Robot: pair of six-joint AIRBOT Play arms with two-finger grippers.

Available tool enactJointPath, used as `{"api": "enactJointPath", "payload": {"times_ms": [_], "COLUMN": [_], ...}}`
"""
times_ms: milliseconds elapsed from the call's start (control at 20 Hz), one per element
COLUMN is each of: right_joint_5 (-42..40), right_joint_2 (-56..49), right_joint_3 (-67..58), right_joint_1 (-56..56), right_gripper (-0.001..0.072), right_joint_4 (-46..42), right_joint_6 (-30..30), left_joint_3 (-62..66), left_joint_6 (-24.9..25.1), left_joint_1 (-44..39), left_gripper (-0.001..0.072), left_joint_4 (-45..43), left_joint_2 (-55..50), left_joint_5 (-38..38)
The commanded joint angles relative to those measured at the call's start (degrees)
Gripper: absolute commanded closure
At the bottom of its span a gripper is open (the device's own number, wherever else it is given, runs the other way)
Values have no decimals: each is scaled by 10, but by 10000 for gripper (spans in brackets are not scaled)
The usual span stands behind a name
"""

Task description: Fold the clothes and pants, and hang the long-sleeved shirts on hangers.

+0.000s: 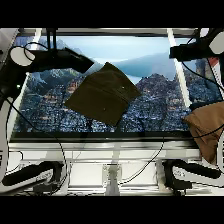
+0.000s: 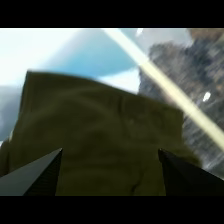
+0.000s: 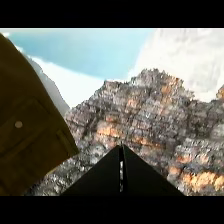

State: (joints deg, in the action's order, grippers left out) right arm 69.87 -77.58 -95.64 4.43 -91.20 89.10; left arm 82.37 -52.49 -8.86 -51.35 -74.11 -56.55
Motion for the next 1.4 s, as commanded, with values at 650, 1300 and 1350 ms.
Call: {"api": "enactJointPath", "payload": {"times_ms": [650, 1300, 1350], "right_joint_5": [-178, -227, -238], "right_joint_2": [-94, -219, -221], "right_joint_3": [288, 288, 288], "right_joint_1": [-18, -42, -35], "right_gripper": [344, 230, 230], "right_joint_4": [236, 510, 510], "right_joint_6": [-13, -84, -69], "left_joint_3": [0, 0, 0], "left_joint_6": [-16, -42, -59], "left_joint_1": [61, 64, 67], "left_gripper": [32, 33, 34], "left_joint_4": [-174, -176, -177], "left_joint_2": [-51, -62, -66], "left_joint_5": [-66, -64, -63]}}
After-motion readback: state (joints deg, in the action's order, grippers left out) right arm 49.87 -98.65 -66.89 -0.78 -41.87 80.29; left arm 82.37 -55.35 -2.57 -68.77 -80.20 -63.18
